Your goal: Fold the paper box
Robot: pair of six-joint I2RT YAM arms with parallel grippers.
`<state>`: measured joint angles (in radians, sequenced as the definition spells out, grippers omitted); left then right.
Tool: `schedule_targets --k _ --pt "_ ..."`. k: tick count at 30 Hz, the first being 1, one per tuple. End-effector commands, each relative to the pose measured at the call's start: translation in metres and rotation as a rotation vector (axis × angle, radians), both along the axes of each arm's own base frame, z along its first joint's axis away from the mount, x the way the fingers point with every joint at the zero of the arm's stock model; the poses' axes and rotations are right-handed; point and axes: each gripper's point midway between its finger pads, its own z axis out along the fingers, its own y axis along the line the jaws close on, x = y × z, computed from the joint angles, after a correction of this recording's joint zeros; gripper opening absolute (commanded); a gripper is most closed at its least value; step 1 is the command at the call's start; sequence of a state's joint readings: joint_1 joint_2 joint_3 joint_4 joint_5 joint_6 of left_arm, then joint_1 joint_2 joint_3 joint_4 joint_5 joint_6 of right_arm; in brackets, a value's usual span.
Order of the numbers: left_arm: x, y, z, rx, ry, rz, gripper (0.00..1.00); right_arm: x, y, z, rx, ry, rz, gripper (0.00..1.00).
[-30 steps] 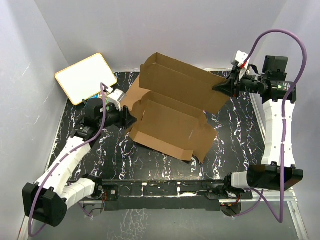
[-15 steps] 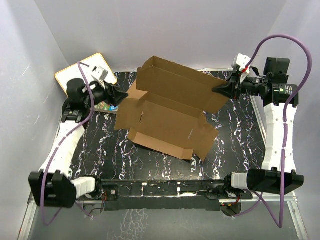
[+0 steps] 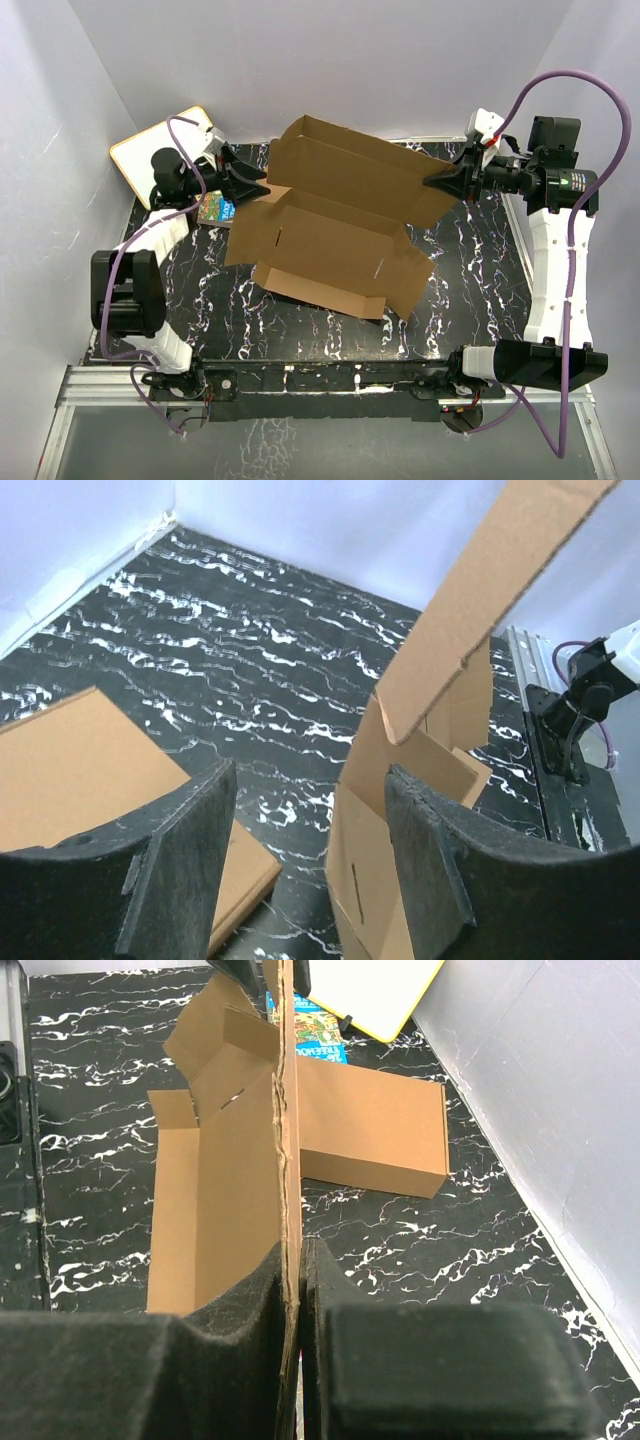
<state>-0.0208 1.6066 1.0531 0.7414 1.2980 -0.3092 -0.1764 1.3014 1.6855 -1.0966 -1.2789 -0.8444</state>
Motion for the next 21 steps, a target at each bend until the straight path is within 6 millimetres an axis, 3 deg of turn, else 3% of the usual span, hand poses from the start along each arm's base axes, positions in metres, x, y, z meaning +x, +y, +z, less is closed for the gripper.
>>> schedule_targets --k 1,9,21 --pt "-0.008 -0.006 0.035 -0.033 -0.177 -0.118 0.57 -0.014 0.011 0.026 0.027 -0.113 0.081 0.08" --pt "-0.023 -0.028 0.021 -0.041 -0.186 -0.274 0.54 -0.015 0.012 0.033 0.029 -0.127 0.086 0.08" --pt "-0.041 -0.045 0.021 -0.024 -0.177 -0.345 0.6 -0.013 0.013 0.035 0.032 -0.134 0.088 0.08"
